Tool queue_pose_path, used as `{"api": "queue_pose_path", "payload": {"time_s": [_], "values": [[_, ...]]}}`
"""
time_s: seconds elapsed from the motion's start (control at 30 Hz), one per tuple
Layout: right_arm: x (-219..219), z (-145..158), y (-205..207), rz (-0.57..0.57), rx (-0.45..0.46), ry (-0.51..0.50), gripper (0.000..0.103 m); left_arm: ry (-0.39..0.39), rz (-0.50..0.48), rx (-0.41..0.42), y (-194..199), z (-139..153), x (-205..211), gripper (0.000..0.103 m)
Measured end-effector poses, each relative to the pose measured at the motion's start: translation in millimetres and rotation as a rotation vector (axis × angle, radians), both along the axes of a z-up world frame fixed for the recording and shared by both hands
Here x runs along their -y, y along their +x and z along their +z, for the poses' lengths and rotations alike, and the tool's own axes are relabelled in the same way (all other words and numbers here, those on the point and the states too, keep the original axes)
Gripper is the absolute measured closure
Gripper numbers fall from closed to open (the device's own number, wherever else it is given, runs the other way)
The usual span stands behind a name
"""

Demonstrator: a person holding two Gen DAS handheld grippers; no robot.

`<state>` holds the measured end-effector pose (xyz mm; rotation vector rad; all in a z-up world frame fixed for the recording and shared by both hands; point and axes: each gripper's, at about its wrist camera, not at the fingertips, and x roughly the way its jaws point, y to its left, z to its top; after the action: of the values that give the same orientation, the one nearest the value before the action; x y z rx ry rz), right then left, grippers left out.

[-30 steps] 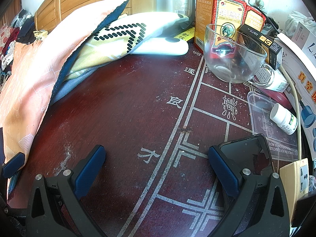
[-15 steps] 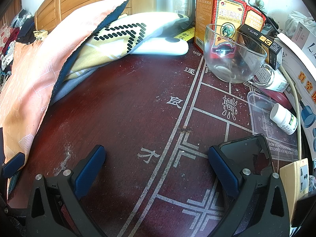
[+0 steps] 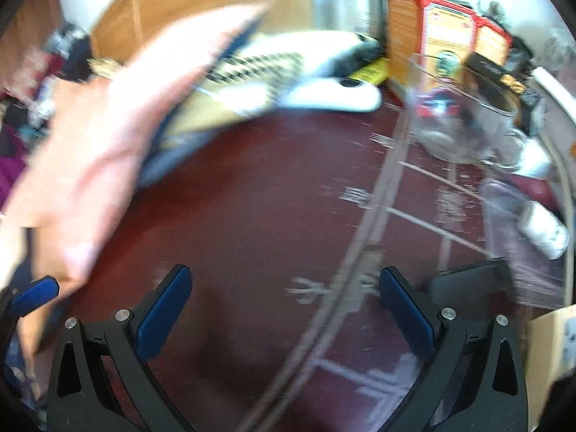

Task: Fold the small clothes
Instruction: 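Turn both tools back toward the navy shirt on the bed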

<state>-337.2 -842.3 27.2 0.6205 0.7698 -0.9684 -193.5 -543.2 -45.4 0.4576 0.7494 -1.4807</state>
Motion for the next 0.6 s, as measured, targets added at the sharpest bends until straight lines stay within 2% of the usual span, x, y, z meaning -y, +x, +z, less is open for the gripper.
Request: {"api": "queue_pose_path", "payload": {"time_s": [0.07, 0.23, 0.3, 0.33, 0.37, 0.43, 0.5, 0.6], "values": [[-15.1, 19.4, 4.0, 0.045, 0.043, -0.052, 0.000, -0.096, 0.048, -0.022, 22.4, 32.5, -44.0, 0.000], [-79.2, 98.6, 29.3, 0.252, 0.198, -0.202, 0.000, -0.319, 0.269, 0.039, 75.1, 127.8, -173.1, 0.000], [-106.7, 135.8, 39.5, 0.345, 0.293, -0.266, 0.000, -0.416, 0.375, 0.088, 89.6, 172.8, -235.2, 0.000], [-124.7, 158.9, 42.3, 0.403, 0.370, -0.306, 0.000, -0.453, 0.413, 0.107, 94.7, 188.6, -258.1, 0.000], [-140.4, 177.3, 43.9, 0.448, 0.440, -0.341, 0.000, -0.514, 0.473, 0.140, 95.8, 212.9, -297.1, 0.000], [-177.2, 218.1, 42.8, 0.535, 0.581, -0.435, 0.000, -0.594, 0.547, 0.171, 97.1, 241.4, -342.6, 0.000], [-206.3, 254.1, 46.3, 0.647, 0.701, -0.458, 0.000, -0.699, 0.606, 0.184, 89.6, 275.0, -399.2, 0.000], [-255.0, 297.8, 51.7, 0.753, 0.757, -0.539, 0.000, -0.824, 0.658, 0.220, 68.1, 313.5, -465.0, 0.000]]}}
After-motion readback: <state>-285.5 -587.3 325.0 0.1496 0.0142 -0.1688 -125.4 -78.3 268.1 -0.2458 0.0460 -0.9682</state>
